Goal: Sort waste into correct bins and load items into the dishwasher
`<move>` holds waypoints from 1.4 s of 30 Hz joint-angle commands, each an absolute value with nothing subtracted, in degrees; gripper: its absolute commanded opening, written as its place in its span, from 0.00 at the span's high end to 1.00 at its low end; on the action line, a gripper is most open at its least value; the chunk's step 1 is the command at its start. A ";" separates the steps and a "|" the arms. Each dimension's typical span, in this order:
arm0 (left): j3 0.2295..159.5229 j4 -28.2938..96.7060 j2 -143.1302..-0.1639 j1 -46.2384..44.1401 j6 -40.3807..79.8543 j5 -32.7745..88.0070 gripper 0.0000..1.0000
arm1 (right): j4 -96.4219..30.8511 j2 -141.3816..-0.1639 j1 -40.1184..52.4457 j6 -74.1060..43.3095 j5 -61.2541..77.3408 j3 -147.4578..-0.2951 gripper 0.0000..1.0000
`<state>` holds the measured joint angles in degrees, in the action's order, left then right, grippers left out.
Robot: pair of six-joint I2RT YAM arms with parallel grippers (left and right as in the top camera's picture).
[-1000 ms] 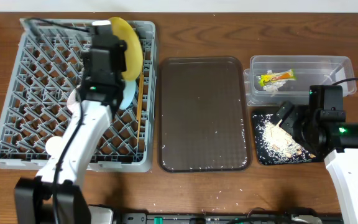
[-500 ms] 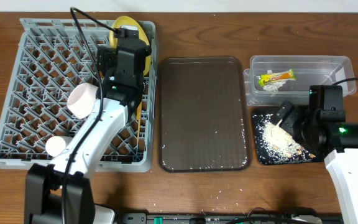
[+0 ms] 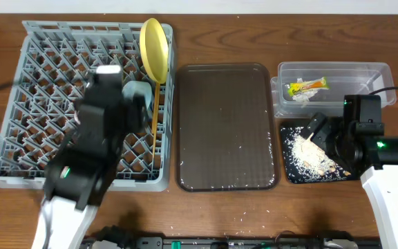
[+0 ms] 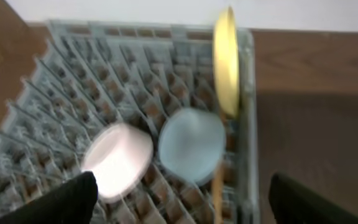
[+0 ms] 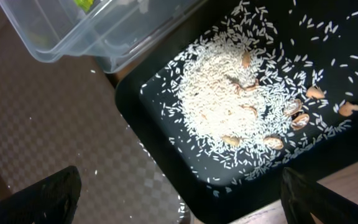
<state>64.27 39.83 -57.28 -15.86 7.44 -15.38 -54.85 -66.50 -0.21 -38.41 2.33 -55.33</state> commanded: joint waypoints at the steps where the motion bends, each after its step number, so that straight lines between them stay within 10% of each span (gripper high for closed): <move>1: 64.38 44.93 -48.99 -15.84 13.28 -6.39 0.11 | -54.92 -66.39 -0.47 -38.92 1.72 -55.44 0.01; 7: 64.38 48.82 -40.27 -15.84 13.23 6.68 0.10 | -54.92 -66.39 -0.47 -38.92 1.74 -55.44 0.01; 14: 64.12 55.20 -35.73 -15.90 11.49 -4.71 0.09 | -54.92 -66.39 -0.47 -38.92 1.72 -55.44 0.01; 42: 16.29 21.61 -0.12 -3.77 2.59 4.58 0.07 | -54.92 -66.39 -0.47 -38.94 1.74 -55.44 0.01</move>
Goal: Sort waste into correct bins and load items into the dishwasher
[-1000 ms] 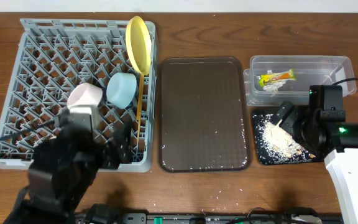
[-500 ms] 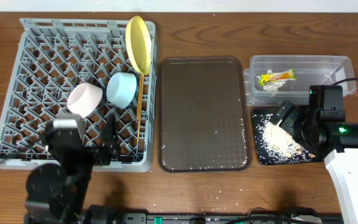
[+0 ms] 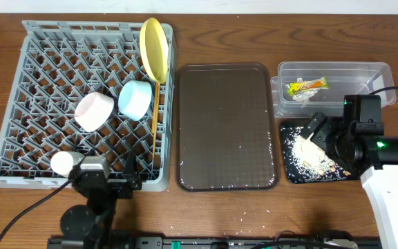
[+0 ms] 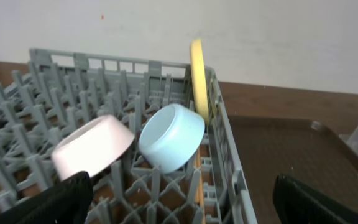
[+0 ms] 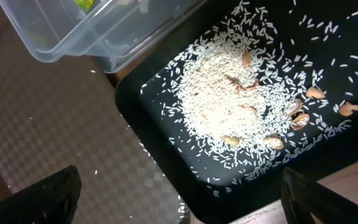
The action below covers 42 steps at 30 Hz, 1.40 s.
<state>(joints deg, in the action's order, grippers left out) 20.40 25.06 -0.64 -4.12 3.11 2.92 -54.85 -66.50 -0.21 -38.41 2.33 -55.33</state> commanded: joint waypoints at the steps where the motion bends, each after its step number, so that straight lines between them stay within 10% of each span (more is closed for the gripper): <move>1: 14.83 19.86 -0.12 -3.77 2.59 4.60 0.07 | -54.92 -66.39 -0.47 -38.92 1.74 -55.44 0.01; 42: 0.23 3.53 -0.25 -3.77 2.59 4.73 0.02 | -51.07 -58.70 -0.36 -28.08 -12.53 -49.39 0.01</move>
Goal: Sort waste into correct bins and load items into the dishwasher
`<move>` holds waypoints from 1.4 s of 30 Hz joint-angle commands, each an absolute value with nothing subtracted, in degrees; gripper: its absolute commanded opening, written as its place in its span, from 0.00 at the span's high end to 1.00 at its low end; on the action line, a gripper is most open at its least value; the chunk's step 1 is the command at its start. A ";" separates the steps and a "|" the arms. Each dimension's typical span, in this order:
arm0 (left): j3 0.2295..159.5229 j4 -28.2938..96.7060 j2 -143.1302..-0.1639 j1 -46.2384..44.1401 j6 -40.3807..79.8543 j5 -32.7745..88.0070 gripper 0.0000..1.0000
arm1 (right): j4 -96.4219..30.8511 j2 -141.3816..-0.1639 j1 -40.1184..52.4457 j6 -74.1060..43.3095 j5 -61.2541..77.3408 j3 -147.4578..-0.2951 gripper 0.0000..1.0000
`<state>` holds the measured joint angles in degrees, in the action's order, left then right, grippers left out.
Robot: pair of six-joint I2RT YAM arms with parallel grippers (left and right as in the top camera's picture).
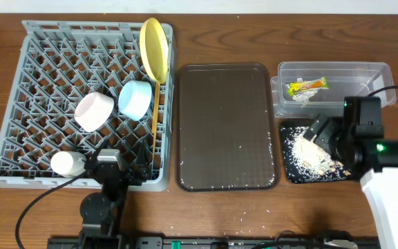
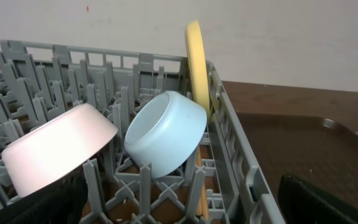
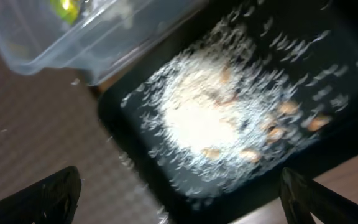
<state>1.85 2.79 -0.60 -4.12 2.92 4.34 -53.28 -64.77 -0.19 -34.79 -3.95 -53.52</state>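
The grey dish rack (image 1: 19, 104) holds an upright yellow plate (image 1: 153, 47), a blue bowl (image 1: 135, 99), a pink bowl (image 1: 93, 111), a white cup (image 1: 68, 163) and a wooden utensil (image 1: 155, 111). My left gripper (image 1: 119, 171) sits low at the rack's front edge, open and holding nothing. Its wrist view looks across the blue bowl (image 2: 166, 134), the pink bowl (image 2: 55, 149) and the plate (image 2: 196, 62). My right gripper (image 1: 321, 133) hangs open over the black tray (image 1: 289, 173) of rice and nuts (image 3: 210, 118); that view is blurred.
A brown serving tray (image 1: 226, 124) with a few rice grains lies in the middle. A clear plastic bin (image 1: 378, 72) at the back right holds a yellow-orange wrapper (image 1: 307, 86). A few grains of rice are scattered on the table's front edge (image 1: 240, 221).
My left gripper sits a little lower and closer to the rack's front edge, so the bowls look larger. The right wrist view has blurred and shifted, so the right gripper has moved slightly.
At first my left arm was over the rack, above the pink and blue bowls, open. Then it was back at the front of the table with both bowls left lying in the rack, and it stays there now. My right gripper hung open over the rice tray throughout.
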 commanded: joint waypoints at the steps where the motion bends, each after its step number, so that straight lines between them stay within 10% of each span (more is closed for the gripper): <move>1: 0.23 3.55 -0.25 -3.77 2.59 4.73 0.02 | -47.81 -56.38 -0.36 -26.61 -13.08 -47.24 0.01; 11: 0.23 3.55 -0.25 -3.77 2.59 4.73 0.02 | -6.92 -24.67 -0.36 -8.47 -2.09 -16.08 0.01; 42: 0.23 3.55 -0.27 -3.77 2.59 4.73 0.02 | -4.08 -0.34 -0.16 -8.49 -1.85 -0.32 0.01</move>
